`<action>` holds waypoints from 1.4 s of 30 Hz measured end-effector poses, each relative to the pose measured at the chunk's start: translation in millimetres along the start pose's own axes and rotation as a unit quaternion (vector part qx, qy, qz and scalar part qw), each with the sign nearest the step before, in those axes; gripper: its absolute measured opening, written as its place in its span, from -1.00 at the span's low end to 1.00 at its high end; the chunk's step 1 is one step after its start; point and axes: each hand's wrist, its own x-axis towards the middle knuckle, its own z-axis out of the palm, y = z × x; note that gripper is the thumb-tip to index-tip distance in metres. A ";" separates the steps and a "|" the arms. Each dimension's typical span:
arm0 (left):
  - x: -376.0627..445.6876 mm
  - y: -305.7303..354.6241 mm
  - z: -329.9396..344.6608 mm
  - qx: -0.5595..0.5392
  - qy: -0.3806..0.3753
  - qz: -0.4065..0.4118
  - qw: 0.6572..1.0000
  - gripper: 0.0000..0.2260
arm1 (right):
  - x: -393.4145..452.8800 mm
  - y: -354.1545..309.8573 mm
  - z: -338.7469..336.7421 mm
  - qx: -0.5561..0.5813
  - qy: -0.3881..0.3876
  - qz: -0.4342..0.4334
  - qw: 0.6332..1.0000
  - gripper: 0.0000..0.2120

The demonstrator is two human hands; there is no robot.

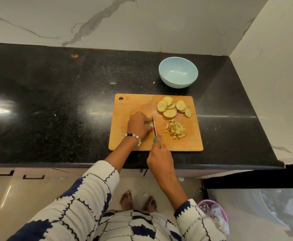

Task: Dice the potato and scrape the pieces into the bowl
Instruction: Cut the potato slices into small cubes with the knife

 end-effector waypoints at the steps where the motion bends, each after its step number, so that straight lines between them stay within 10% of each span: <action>1: -0.3 -0.3 0.2 -0.005 0.000 0.000 1.000 -0.61 | -10.9 4.1 1.8 0.000 0.007 -0.005 1.000 -0.38; 42: -0.8 -1.9 -6.6 0.001 -0.012 -0.008 1.000 -0.60 | -4.2 4.4 3.9 0.042 0.052 -0.010 0.998 -0.48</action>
